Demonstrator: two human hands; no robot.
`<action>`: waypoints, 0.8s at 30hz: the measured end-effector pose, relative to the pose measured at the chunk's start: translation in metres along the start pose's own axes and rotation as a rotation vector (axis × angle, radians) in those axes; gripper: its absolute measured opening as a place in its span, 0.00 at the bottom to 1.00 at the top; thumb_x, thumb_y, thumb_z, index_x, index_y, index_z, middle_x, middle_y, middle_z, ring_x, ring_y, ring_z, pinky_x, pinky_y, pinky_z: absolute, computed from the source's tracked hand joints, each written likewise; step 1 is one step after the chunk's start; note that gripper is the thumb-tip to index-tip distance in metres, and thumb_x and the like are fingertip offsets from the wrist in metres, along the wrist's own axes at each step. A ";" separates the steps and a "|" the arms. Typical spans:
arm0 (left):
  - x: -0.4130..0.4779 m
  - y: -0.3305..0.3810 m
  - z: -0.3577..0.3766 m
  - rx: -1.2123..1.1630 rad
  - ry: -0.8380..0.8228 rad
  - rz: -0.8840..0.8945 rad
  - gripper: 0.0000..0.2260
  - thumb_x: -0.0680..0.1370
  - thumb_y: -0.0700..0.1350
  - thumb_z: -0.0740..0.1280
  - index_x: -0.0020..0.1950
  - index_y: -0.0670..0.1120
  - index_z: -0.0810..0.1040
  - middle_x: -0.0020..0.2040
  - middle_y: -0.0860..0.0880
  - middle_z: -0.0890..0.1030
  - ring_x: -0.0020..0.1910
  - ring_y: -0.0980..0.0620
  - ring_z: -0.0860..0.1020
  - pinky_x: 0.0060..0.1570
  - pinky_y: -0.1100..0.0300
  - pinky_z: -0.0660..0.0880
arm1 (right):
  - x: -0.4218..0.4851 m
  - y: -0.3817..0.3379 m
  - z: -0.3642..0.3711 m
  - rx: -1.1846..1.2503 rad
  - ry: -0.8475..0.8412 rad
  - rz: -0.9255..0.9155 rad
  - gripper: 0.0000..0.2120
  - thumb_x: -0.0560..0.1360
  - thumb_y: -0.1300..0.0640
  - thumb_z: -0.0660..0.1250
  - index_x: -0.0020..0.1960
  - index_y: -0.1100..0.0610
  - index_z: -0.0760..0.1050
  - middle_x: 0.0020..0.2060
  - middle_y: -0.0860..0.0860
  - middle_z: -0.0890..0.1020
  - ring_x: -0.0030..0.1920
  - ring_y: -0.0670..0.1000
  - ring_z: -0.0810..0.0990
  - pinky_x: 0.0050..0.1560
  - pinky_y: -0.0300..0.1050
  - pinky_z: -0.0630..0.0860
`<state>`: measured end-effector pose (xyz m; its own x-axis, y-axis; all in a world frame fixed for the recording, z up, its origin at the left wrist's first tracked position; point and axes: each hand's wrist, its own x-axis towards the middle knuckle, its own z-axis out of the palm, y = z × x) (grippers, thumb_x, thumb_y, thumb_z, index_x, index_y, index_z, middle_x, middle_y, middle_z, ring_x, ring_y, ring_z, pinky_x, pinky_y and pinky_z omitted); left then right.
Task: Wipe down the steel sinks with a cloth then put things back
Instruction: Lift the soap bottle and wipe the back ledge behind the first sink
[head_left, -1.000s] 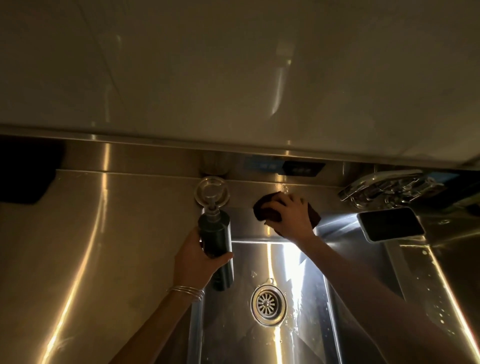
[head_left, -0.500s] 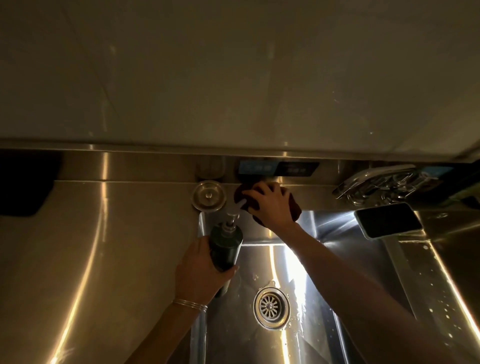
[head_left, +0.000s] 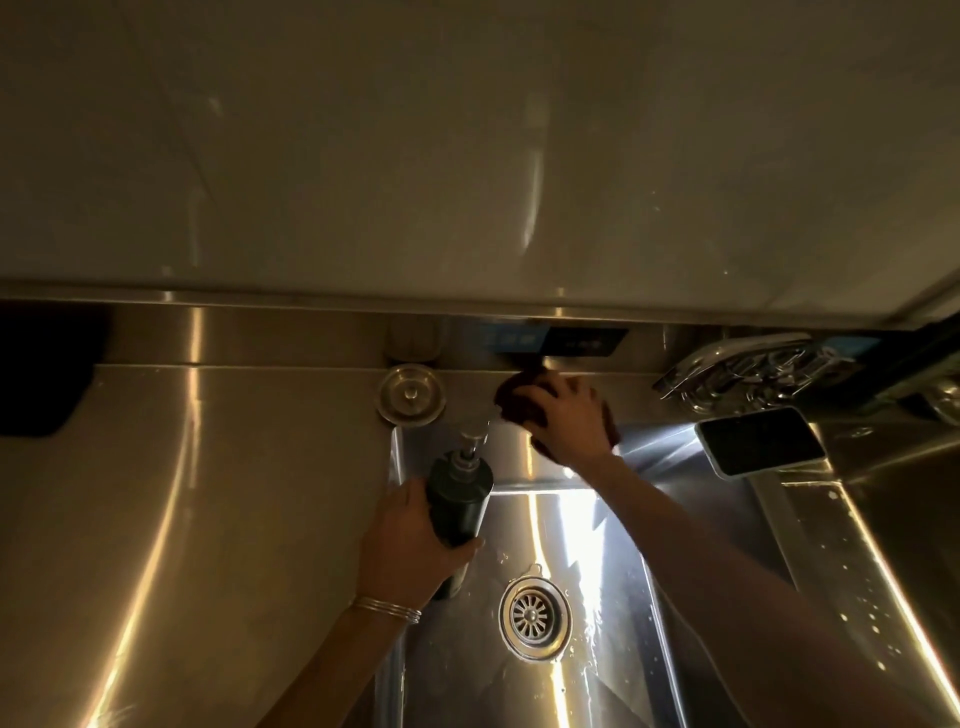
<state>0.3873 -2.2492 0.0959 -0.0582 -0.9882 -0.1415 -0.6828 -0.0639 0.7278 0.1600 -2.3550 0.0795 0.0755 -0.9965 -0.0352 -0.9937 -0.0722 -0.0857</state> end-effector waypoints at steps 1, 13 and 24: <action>0.000 -0.001 -0.001 -0.010 0.016 0.002 0.29 0.61 0.54 0.79 0.57 0.47 0.74 0.52 0.48 0.79 0.50 0.50 0.77 0.49 0.61 0.72 | 0.001 0.013 -0.002 0.014 0.022 0.157 0.20 0.76 0.48 0.64 0.68 0.46 0.68 0.68 0.53 0.67 0.65 0.63 0.66 0.64 0.58 0.61; -0.003 0.025 -0.015 -0.123 0.121 0.033 0.29 0.61 0.49 0.80 0.58 0.45 0.74 0.52 0.46 0.81 0.50 0.48 0.79 0.47 0.60 0.71 | -0.066 -0.006 0.004 0.118 -0.088 -0.098 0.19 0.70 0.50 0.71 0.61 0.50 0.77 0.62 0.55 0.75 0.60 0.64 0.70 0.60 0.57 0.65; 0.009 0.069 -0.012 -0.497 0.165 -0.040 0.28 0.62 0.40 0.80 0.58 0.41 0.73 0.53 0.47 0.80 0.53 0.49 0.79 0.53 0.58 0.75 | -0.194 -0.030 0.025 0.800 0.076 0.282 0.23 0.59 0.63 0.75 0.53 0.53 0.78 0.46 0.45 0.78 0.49 0.50 0.75 0.51 0.38 0.70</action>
<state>0.3485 -2.2641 0.1529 0.1039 -0.9899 -0.0967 -0.2522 -0.1203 0.9602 0.1778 -2.1586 0.0640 -0.2004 -0.9750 -0.0962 -0.6144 0.2015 -0.7628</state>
